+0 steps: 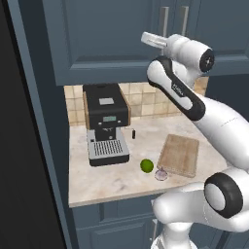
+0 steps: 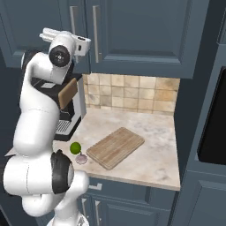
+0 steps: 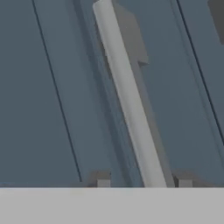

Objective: Open the cabinet. Place the bowl and condiment on the counter. Then place the lime and garlic on the cutting board.

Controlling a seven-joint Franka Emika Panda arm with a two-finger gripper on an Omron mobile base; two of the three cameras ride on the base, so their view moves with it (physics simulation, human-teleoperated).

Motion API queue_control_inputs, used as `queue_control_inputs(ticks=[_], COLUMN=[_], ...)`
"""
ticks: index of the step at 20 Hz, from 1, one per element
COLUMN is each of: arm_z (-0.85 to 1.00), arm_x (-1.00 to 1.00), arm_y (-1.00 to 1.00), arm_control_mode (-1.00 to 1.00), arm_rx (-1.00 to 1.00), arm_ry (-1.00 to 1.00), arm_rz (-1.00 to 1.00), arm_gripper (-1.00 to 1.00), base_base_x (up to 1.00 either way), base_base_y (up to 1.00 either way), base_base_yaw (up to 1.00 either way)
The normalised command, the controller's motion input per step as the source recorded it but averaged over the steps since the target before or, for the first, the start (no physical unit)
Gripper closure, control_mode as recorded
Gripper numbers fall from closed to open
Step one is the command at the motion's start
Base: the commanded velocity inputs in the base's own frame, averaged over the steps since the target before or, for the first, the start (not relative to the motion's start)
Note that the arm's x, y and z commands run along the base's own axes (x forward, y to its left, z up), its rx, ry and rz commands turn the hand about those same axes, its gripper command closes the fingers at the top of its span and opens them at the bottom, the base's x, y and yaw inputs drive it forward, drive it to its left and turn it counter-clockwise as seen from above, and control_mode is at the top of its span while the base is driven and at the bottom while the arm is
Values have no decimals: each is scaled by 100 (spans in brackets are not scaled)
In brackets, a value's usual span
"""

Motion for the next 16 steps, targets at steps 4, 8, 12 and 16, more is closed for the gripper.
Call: queue_control_inputs(ticks=[4, 8, 12, 16], arm_z=[11, 12, 8, 1], arm_x=[-55, -71, -80, -92], arm_y=[81, 99, 100, 100], arm_control_mode=[-100, -100, -100, -100], arm_rx=[6, 4, 2, 0], arm_ry=[20, 21, 20, 19], arm_rz=[32, 29, 24, 18], arm_gripper=[100, 100, 100, 100], base_base_x=[0, 0, 0, 0], base_base_y=[0, 0, 0, 0], base_base_yaw=[0, 0, 0, 0])
